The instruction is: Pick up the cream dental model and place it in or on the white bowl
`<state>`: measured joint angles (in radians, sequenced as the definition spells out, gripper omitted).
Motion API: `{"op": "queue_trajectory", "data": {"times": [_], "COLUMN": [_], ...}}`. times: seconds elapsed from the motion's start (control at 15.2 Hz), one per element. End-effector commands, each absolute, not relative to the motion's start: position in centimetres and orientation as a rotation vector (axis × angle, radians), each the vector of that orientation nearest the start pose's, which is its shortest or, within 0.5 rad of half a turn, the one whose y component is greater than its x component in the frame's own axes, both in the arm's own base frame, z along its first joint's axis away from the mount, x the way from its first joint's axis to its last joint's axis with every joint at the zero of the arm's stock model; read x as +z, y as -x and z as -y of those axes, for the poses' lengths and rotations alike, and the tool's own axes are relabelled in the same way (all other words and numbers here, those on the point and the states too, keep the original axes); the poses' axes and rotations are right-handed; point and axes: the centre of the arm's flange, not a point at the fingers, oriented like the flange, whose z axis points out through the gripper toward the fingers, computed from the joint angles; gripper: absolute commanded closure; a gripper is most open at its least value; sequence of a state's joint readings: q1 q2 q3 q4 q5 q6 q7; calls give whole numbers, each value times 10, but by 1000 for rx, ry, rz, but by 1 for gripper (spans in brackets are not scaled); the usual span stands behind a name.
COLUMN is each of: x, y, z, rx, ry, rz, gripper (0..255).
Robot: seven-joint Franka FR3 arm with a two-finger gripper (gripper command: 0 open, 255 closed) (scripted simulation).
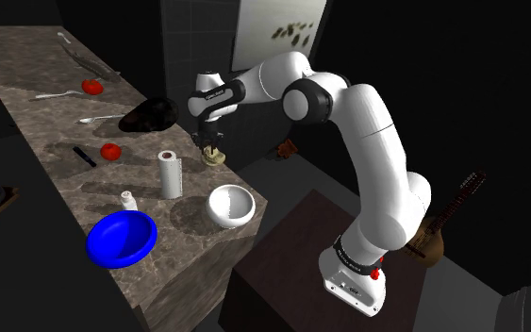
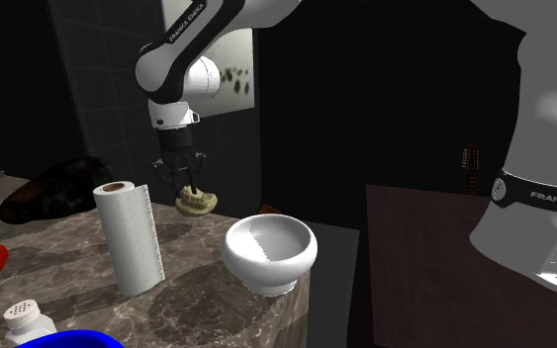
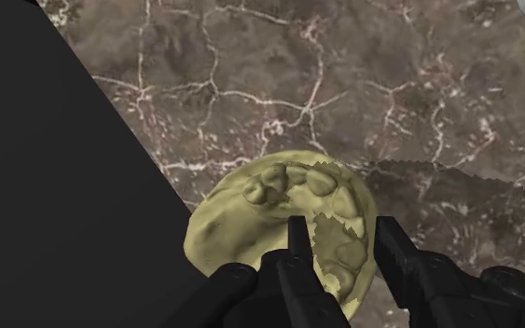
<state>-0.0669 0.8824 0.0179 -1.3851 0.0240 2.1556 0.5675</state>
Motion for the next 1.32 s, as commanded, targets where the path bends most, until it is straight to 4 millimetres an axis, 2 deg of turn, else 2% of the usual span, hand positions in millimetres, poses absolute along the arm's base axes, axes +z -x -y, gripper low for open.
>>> {"op": "queue_trajectory", "data": {"times": [0.0, 1.25], "x": [183, 280], "y": [-719, -719], "z": [37, 37], "rx": [183, 183], "ry": [2975, 2975], "rz": [-981, -981], "gripper": [255, 255]}}
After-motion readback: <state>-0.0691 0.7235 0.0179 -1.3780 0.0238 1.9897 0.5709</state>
